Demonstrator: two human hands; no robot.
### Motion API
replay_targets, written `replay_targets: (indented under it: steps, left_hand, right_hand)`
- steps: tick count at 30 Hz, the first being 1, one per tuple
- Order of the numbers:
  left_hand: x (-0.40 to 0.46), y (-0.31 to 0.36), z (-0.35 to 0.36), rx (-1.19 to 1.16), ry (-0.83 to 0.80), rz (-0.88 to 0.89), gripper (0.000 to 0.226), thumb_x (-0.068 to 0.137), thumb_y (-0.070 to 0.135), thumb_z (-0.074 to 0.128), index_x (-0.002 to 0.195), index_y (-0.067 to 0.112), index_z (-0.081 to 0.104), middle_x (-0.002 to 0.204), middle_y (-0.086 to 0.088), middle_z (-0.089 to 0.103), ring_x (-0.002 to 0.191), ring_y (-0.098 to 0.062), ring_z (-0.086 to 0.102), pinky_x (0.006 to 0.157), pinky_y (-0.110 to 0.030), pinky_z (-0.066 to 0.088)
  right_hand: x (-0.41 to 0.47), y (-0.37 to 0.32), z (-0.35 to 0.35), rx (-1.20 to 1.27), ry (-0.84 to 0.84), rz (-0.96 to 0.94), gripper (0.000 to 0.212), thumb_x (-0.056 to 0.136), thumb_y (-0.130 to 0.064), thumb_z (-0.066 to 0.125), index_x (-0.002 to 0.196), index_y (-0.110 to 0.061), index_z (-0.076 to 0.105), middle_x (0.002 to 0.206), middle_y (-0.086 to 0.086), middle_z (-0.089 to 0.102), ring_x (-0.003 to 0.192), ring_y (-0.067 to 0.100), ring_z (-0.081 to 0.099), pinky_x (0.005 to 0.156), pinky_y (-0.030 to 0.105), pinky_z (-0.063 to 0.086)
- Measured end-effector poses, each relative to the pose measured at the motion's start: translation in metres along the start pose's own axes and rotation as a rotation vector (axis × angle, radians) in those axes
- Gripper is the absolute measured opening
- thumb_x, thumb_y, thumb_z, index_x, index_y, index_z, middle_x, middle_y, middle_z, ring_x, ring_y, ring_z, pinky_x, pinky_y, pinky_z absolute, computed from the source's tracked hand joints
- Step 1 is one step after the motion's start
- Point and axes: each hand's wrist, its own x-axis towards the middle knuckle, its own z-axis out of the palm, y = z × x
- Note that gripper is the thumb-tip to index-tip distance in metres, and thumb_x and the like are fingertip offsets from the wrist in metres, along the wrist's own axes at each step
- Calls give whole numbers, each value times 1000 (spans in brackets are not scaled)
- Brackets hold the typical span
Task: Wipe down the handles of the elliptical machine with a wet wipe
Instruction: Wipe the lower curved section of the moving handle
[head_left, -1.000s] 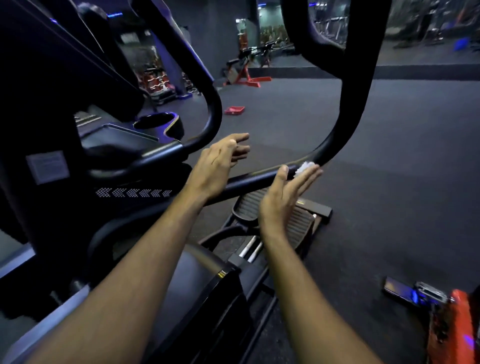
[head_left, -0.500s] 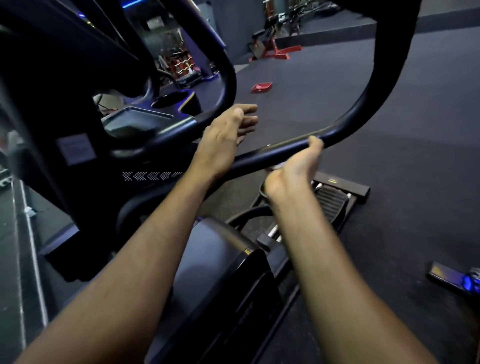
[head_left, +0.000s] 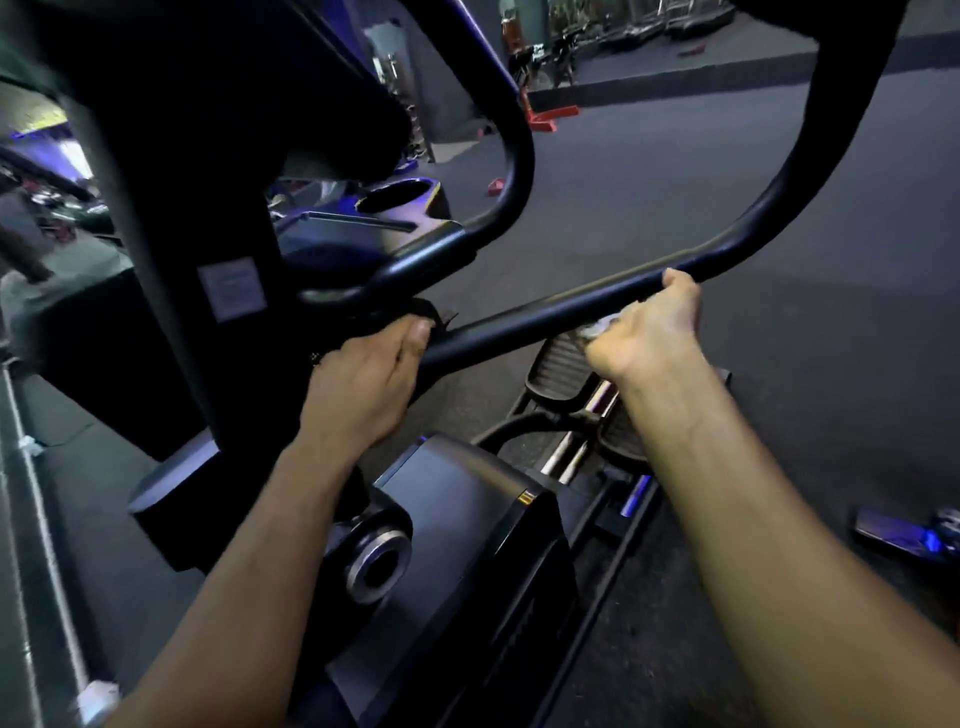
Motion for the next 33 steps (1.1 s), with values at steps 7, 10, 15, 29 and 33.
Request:
replay_targets:
  steps: [7, 10, 15, 29, 33]
  left_hand:
    - [7, -19, 10, -371, 116, 76, 49, 102, 63, 17, 127, 41, 53, 109, 10, 74, 107, -23, 71, 97, -48, 53]
    - [7, -23, 11, -469, 156, 75, 49, 100, 64, 20, 124, 40, 55, 107, 10, 74, 103, -22, 73, 96, -49, 53]
    - [6, -22, 14, -394, 141, 88, 47, 100, 61, 14, 121, 41, 50, 109, 7, 75, 104, -31, 70, 90, -51, 53]
    - [6, -26, 14, -444, 119, 183, 45, 104, 54, 16, 122, 38, 53, 108, 10, 75, 105, -30, 69, 87, -48, 53]
    - [3, -26, 11, -591, 160, 177, 54, 101, 60, 11, 122, 40, 56, 103, 18, 74, 104, -21, 70, 86, -42, 52]
  right_hand:
    - [-17, 80, 3, 77, -199, 45, 71, 100, -63, 20, 126, -9, 58, 109, 18, 67, 91, 31, 65, 75, 34, 53]
    - [-33, 114, 9, 104, -251, 58, 74, 99, -66, 18, 106, -7, 62, 90, 17, 70, 88, 29, 65, 94, 39, 46]
    - [-35, 121, 7, 56, -238, -21, 74, 100, -66, 22, 131, -9, 57, 129, 17, 64, 120, 34, 60, 85, 40, 51]
    - [-4, 130, 16, -697, 217, -881, 76, 105, -38, 43, 160, -3, 5, 168, 18, -10, 157, 26, 1, 125, 35, 12]
    - [-24, 194, -5, -1013, 63, -1081, 78, 102, -50, 32, 161, -6, 6, 168, 10, -17, 155, 20, -18, 127, 39, -4]
